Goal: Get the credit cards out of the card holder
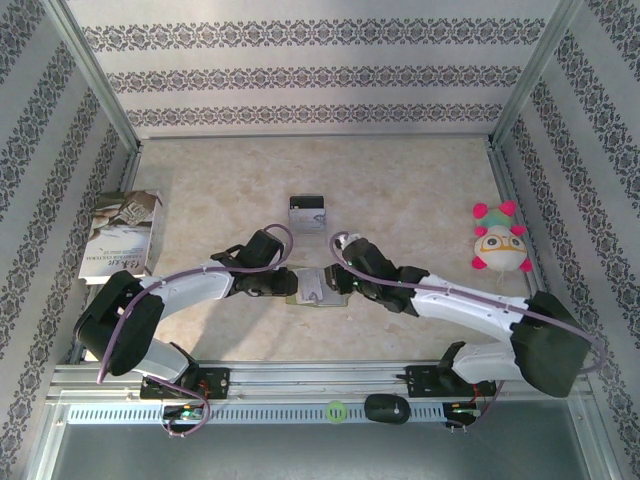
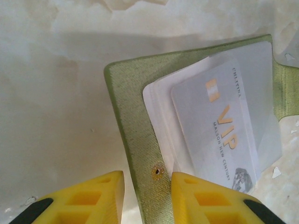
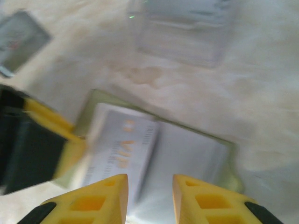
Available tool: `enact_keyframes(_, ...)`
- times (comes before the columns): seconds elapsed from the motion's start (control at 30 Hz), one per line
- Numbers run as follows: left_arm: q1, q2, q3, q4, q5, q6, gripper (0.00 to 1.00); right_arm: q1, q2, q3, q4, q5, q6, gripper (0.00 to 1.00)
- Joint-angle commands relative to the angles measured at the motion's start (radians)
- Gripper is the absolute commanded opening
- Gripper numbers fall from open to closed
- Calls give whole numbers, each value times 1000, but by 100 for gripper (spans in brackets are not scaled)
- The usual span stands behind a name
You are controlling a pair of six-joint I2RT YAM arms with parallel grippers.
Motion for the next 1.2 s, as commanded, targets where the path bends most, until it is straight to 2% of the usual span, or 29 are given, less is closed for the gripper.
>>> enact_keyframes(0.0, -14, 9, 6, -17, 3, 10, 32, -30, 139, 70, 64, -310, 4, 31)
enact_keyframes(0.17, -12, 15, -22, -5, -6, 8, 32, -65, 244, 55, 117, -356, 99, 30)
enact_keyframes(0.43, -12, 56, -38, 28, -2, 7, 31, -130, 222, -11, 156, -378, 157, 28)
enact_keyframes(0.63, -12, 70, -38, 40, 2, 5, 31, -135, 255, -6, 179, -441, 161, 28)
enact_keyframes(1.17, -11, 71, -45, 49, 6, 4, 29, -129, 315, 11, 210, -480, 217, 25)
